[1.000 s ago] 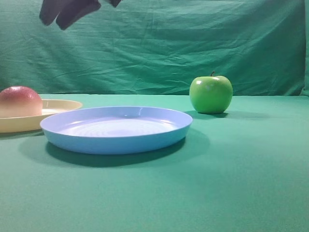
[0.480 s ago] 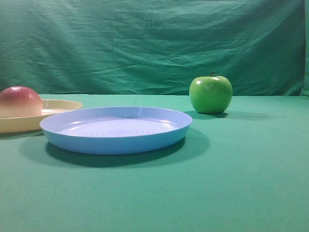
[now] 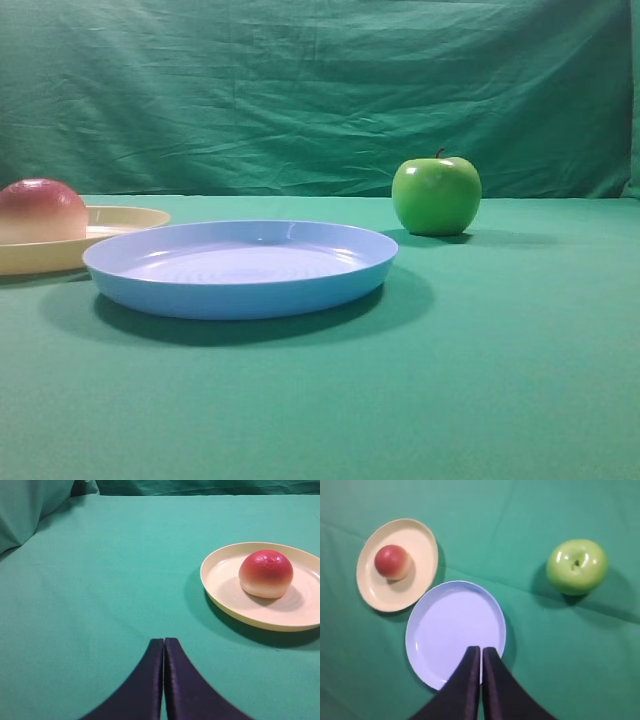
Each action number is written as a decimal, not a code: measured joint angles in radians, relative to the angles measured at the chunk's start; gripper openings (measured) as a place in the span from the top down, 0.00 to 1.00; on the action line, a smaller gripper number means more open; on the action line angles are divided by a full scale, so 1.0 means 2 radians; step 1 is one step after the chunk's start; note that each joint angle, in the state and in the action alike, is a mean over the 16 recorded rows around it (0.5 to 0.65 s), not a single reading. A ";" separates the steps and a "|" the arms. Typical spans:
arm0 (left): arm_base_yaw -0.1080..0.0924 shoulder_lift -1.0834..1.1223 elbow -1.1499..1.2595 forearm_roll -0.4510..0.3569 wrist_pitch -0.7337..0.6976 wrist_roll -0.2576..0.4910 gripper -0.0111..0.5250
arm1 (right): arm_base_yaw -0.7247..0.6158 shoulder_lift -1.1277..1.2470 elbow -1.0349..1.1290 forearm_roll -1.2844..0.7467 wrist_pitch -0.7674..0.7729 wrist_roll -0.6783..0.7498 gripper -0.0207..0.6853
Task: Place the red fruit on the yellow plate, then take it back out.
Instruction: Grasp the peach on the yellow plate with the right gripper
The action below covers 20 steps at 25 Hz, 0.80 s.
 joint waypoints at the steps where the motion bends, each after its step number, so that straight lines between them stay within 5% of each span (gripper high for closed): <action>1: 0.000 0.000 0.000 0.000 0.000 0.000 0.98 | -0.007 -0.004 0.000 -0.003 0.006 0.005 0.97; 10: 0.000 0.000 0.000 0.000 0.000 0.000 0.98 | -0.038 -0.099 0.031 -0.031 -0.012 0.026 0.97; 20: 0.000 0.000 0.000 0.000 0.000 0.000 0.98 | -0.042 -0.304 0.201 -0.061 -0.164 0.023 0.97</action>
